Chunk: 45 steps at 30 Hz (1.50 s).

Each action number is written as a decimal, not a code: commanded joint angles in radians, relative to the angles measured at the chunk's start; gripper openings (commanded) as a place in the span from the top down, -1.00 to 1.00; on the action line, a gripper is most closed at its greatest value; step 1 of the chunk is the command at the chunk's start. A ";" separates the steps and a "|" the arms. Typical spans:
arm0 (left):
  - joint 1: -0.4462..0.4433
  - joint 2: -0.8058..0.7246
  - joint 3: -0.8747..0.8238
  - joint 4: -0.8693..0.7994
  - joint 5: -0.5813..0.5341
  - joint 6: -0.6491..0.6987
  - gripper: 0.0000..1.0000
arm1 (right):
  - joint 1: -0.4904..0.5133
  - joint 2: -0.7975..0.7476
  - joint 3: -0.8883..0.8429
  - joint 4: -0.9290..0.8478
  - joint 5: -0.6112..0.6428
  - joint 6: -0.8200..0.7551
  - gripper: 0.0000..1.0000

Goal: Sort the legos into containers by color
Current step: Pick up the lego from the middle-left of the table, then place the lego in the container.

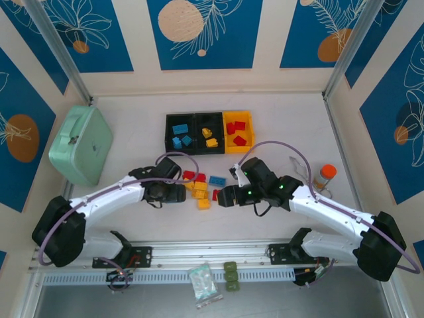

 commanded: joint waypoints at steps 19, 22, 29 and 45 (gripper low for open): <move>-0.001 0.162 0.060 0.018 -0.042 0.017 -0.31 | -0.009 0.022 -0.002 0.026 -0.004 0.007 -0.36; -0.001 0.122 0.069 -0.017 -0.042 0.023 -0.31 | -0.009 0.017 -0.004 0.027 -0.008 0.009 -0.36; 0.014 0.001 0.135 -0.099 -0.052 0.065 -0.30 | -0.011 0.015 -0.003 0.061 -0.018 0.013 -0.35; 0.177 0.324 0.623 -0.149 -0.009 0.258 -0.29 | -0.004 0.079 0.072 0.200 0.103 0.041 -0.35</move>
